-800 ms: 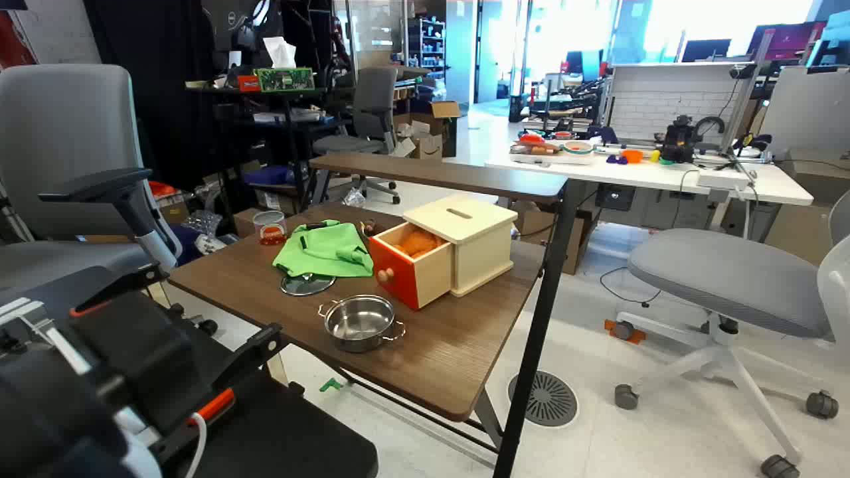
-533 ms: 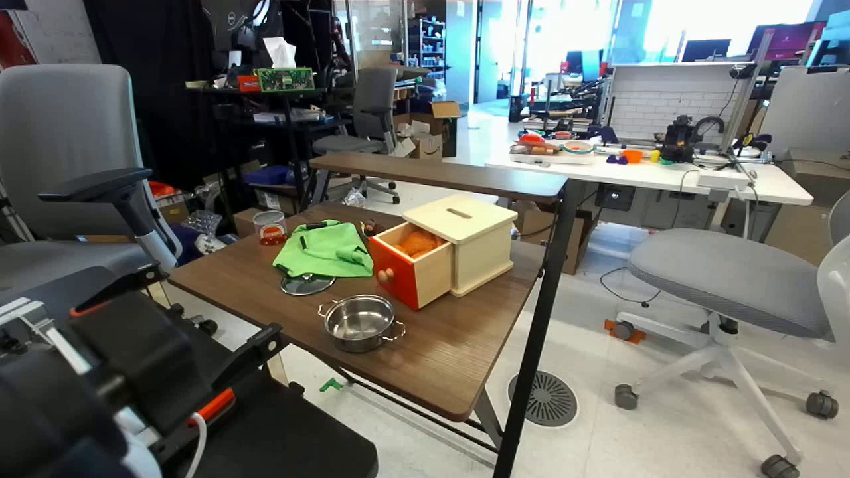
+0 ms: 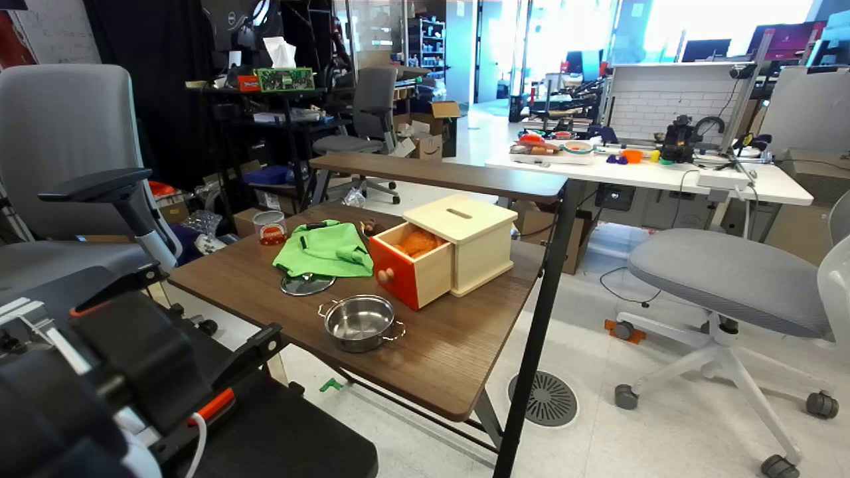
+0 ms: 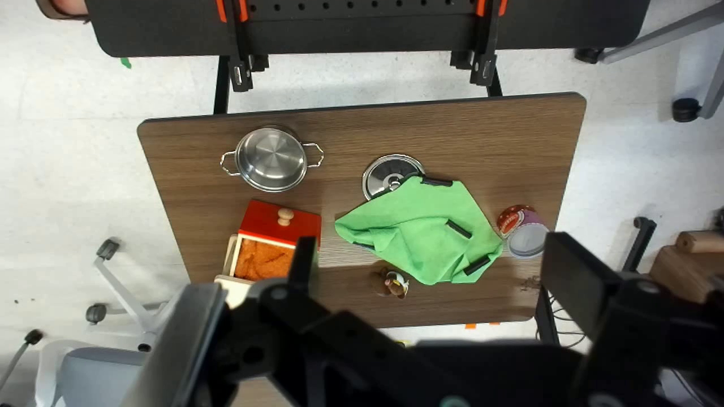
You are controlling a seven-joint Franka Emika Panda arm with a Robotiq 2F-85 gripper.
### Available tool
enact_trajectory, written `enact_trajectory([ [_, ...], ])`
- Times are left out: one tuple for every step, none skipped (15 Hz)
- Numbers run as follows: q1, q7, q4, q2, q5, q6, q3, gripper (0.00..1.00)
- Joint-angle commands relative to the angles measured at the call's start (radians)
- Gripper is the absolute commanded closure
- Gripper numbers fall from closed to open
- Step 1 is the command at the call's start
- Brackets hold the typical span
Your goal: Move the green towel to the bottom left corner of the table
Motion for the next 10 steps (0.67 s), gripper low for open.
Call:
enact_trajectory([
  [-0.003, -0.002, 0.003, 0.000, 0.003, -0.003, 0.003, 0.00],
  [-0.003, -0.002, 0.003, 0.000, 0.003, -0.003, 0.003, 0.00],
  [-0.003, -0.002, 0.003, 0.000, 0.003, -0.003, 0.003, 0.00],
  [-0.003, -0.002, 0.003, 0.000, 0.003, -0.003, 0.003, 0.00],
  [-0.003, -0.002, 0.003, 0.000, 0.003, -0.003, 0.003, 0.00],
  [-0.003, -0.002, 0.003, 0.000, 0.003, -0.003, 0.003, 0.00],
  [-0.003, -0.002, 0.003, 0.000, 0.003, -0.003, 0.003, 0.00],
  [-0.003, -0.002, 0.003, 0.000, 0.003, -0.003, 0.003, 0.00],
  [-0.003, -0.002, 0.003, 0.000, 0.003, -0.003, 0.003, 0.00],
  [-0.010, 0.010, 0.002, 0.012, -0.005, 0.026, 0.014, 0.00],
])
